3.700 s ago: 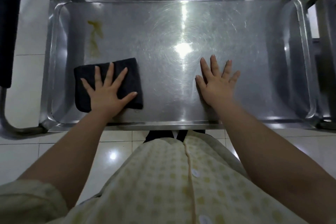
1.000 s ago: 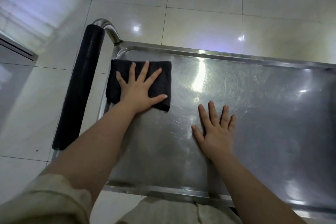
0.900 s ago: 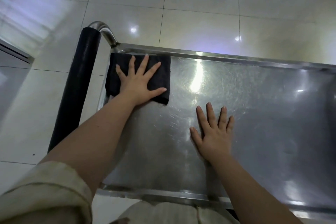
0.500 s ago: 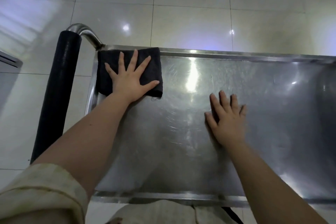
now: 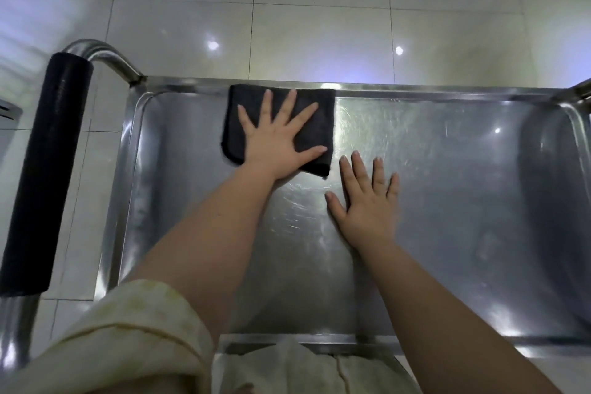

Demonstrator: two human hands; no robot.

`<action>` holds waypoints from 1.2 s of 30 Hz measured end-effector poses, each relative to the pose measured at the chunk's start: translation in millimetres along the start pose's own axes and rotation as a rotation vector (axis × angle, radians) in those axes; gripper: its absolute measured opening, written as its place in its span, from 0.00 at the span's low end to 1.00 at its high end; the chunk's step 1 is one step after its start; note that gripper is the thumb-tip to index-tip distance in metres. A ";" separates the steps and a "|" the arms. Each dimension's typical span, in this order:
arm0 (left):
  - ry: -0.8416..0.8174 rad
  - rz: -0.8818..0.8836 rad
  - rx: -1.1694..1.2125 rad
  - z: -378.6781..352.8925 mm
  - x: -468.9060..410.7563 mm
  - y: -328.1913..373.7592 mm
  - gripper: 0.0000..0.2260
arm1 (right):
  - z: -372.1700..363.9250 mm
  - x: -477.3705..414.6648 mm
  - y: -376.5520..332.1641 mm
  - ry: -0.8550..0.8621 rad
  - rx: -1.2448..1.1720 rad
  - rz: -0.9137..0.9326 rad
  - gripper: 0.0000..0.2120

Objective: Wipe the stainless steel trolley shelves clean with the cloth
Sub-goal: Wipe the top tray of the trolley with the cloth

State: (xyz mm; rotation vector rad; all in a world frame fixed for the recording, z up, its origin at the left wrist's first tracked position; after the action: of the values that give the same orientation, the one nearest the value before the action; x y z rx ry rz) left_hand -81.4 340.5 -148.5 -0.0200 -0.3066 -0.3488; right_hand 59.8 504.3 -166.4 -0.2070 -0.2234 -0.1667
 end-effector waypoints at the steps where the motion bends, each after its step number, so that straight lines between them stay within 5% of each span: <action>1: 0.003 0.037 0.005 -1.3 5.4 -19.7 0.38 | 0.4 0.3 0.1 -0.003 -0.005 0.003 0.33; 8: 0.013 0.472 0.062 -9.0 66.0 -182.6 0.36 | -2.7 2.5 -3.7 -0.018 0.000 0.012 0.33; 11: 0.003 0.473 0.053 -11.5 68.9 -172.0 0.37 | -3.2 4.7 -5.4 -0.025 0.034 0.021 0.32; 16: 0.002 0.209 0.042 -19.9 66.2 -59.7 0.39 | -0.8 3.1 -3.4 -0.009 -0.030 0.044 0.32; 21: -0.026 0.020 0.032 -30.1 87.6 68.4 0.38 | 13.6 5.8 9.9 0.213 -0.780 -0.048 0.22; 25: -0.008 -0.037 0.156 -29.5 109.6 84.3 0.33 | 26.8 11.7 15.1 0.273 -1.193 -0.250 0.19; 30: 0.175 0.220 0.416 -27.6 141.2 -27.7 0.25 | 22.5 9.9 -48.2 0.077 -0.219 -0.076 0.28; 36: 0.044 0.354 0.089 -60.4 178.9 -138.6 0.27 | -6.5 19.4 -84.5 -0.107 0.072 0.082 0.29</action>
State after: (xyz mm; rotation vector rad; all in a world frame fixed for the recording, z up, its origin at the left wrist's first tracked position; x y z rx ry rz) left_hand 49.1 146.3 -157.3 0.0210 -0.2688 0.0159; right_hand 64.0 418.6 -152.4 -0.1528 -0.3263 -0.0665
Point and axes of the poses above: each hand's wrist, its own x-axis away from the middle knuckle, its own z-axis out of the back of the hand, y = z × x, the point moved 2 cm from there along -x, towards the middle knuckle, and after that the axes turned 3 degrees about -x, right-handed, at the moved point
